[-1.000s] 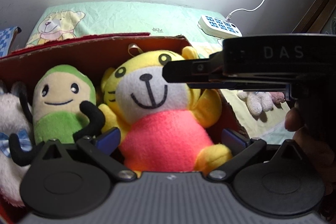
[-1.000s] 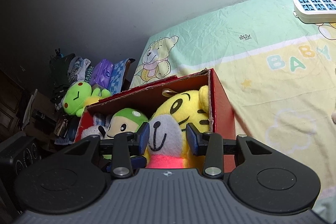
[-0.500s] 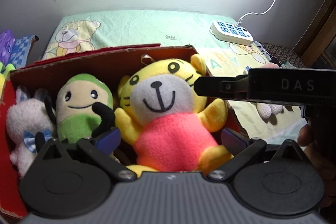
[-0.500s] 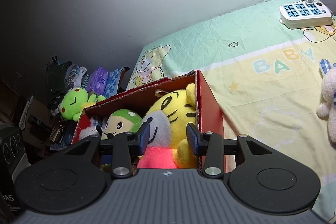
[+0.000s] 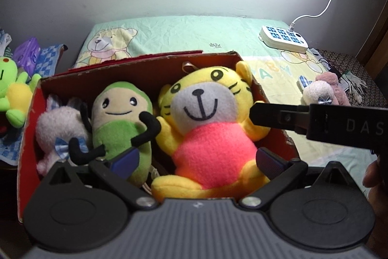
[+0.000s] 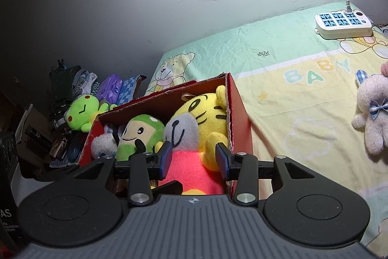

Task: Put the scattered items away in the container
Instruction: 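Open the right gripper and withdraw it from the box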

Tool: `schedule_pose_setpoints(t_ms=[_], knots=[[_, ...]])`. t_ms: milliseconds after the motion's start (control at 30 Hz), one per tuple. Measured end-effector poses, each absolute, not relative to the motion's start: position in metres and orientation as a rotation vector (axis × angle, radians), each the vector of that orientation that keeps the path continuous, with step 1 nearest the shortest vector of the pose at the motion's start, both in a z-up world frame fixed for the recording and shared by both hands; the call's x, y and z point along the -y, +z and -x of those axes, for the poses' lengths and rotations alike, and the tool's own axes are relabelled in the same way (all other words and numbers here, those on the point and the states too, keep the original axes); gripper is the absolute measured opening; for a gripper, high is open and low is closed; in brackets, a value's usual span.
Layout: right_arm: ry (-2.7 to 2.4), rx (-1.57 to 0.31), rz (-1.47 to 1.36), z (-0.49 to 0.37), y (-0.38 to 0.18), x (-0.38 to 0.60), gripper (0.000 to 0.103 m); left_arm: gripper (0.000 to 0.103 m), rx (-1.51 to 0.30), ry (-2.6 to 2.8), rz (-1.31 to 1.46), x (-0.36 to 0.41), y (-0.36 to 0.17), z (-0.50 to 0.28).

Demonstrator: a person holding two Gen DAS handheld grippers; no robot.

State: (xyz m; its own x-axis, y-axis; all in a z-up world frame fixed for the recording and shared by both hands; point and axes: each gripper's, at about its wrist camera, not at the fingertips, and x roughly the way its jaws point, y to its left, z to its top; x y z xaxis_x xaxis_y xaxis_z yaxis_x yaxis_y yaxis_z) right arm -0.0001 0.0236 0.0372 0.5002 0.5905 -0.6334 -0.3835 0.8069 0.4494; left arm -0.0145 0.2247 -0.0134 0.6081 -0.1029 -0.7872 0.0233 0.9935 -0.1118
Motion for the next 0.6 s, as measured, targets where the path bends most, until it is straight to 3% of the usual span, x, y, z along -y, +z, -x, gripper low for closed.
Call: schedule_pose_setpoints(t_ms=[600], knots=[[0.56, -0.816, -0.234, 0.031, 0.042, -0.018, 0.043, 0.102, -0.948, 0.054, 0.028, -0.22, -0.013, 0.028]])
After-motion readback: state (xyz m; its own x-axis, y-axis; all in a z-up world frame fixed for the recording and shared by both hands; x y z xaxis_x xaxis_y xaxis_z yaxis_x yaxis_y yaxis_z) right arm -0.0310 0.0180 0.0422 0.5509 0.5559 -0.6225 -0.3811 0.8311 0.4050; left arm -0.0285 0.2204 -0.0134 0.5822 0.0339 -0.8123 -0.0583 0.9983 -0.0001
